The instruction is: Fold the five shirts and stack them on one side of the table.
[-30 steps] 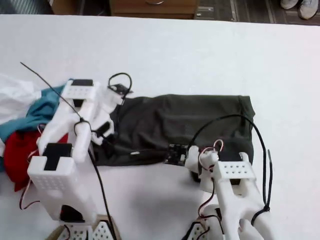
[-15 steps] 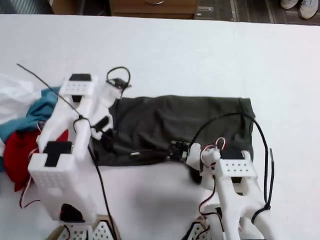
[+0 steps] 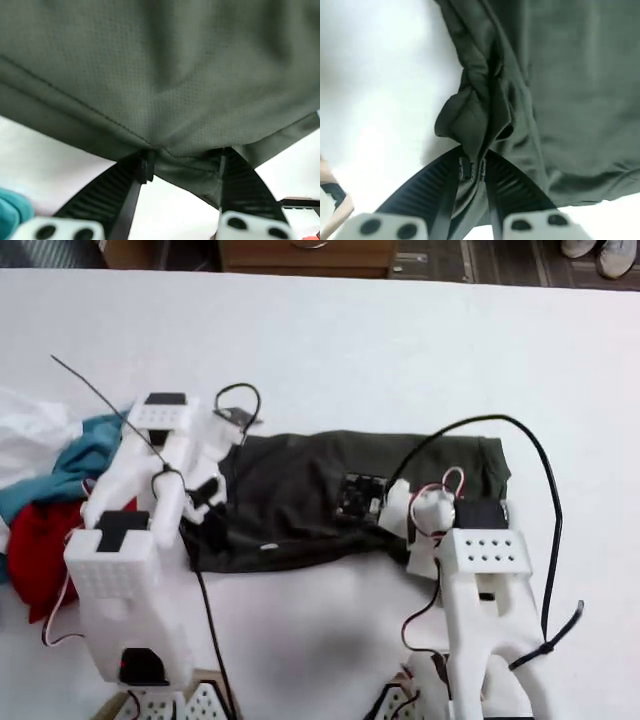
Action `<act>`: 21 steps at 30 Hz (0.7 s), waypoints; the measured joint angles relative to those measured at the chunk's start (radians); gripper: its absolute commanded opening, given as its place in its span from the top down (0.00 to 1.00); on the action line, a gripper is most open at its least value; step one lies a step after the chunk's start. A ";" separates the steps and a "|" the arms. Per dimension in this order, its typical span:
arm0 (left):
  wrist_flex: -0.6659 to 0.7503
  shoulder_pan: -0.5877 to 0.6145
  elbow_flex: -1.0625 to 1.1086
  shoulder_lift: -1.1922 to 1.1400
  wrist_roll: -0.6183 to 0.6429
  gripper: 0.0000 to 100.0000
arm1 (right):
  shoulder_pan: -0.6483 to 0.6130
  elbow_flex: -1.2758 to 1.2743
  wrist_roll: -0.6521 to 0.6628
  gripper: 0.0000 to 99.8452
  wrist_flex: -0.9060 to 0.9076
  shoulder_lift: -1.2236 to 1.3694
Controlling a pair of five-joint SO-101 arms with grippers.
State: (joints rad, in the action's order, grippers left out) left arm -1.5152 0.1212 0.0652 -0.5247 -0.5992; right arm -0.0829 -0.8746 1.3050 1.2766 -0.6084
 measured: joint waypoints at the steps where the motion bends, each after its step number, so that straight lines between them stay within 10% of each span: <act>1: 0.000 0.000 0.000 0.000 0.000 0.75 | 0.000 0.011 0.000 0.98 0.000 0.000; 21: 0.000 0.000 0.000 0.000 0.000 0.75 | 0.087 0.302 0.002 0.86 -0.290 0.440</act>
State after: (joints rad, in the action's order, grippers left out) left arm -1.5152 0.1212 0.0652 -0.5247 -0.5992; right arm 0.0046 -0.5723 1.3065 0.9866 -0.1680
